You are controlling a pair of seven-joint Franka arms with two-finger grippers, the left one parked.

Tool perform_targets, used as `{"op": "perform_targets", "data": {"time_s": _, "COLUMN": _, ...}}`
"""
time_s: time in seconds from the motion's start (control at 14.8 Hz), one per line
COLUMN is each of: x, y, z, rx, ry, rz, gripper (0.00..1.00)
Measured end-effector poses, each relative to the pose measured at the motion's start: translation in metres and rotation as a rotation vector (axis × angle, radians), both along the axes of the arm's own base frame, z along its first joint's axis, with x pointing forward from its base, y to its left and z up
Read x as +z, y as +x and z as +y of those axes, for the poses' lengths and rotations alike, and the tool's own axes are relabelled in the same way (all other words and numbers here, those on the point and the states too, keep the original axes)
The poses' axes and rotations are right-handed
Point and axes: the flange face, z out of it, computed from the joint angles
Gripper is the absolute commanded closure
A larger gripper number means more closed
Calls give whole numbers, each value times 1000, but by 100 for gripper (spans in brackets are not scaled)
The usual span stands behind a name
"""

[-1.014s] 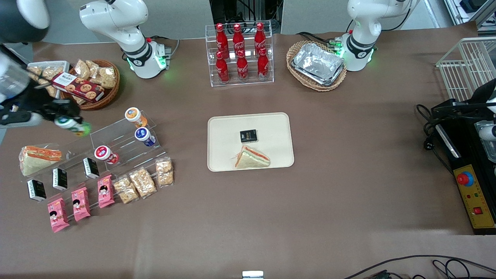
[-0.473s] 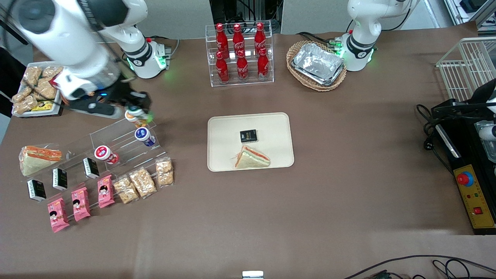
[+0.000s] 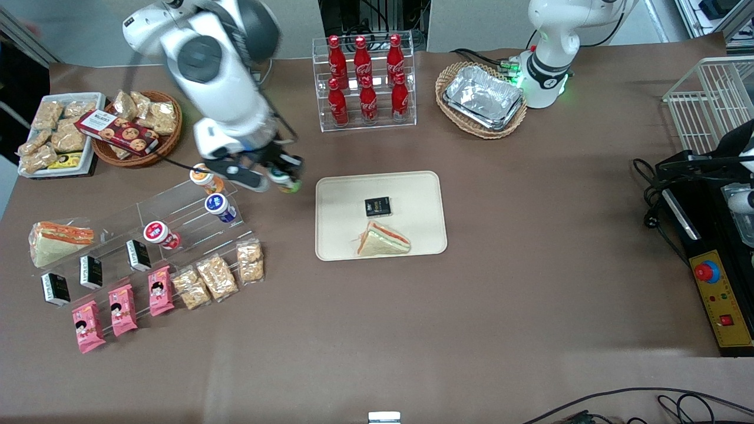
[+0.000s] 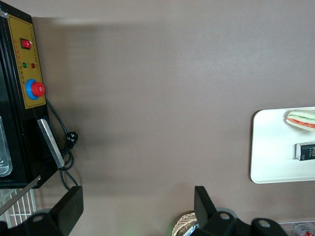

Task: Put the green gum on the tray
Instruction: 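Lift the green-lidded bottle and carry it over the white tray, then lower the bottle onto the tray beside the black packet and open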

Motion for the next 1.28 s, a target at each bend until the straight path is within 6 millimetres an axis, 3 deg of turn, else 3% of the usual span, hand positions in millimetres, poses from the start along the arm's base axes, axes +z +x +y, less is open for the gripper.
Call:
{"op": "perform_targets", "data": {"time_s": 0.27, "x": -81, "y": -17, "z": 49, "rx": -93, "ry": -1, "rz": -5, "gripper": 73}}
{"op": "perform_targets", "data": {"time_s": 0.74, "x": -187, "y": -47, "z": 47, "rx": -115, "ry": 24, "rz": -50, "gripper": 73}}
{"op": "perform_targets", "data": {"time_s": 0.95, "x": -213, "y": -54, "z": 45, "rx": -110, "ry": 16, "rz": -46, "gripper": 73}}
{"op": "perform_targets", "data": {"time_s": 1.28, "x": -241, "y": -62, "z": 49, "rx": -122, "ry": 20, "rz": -54, "gripper": 72}}
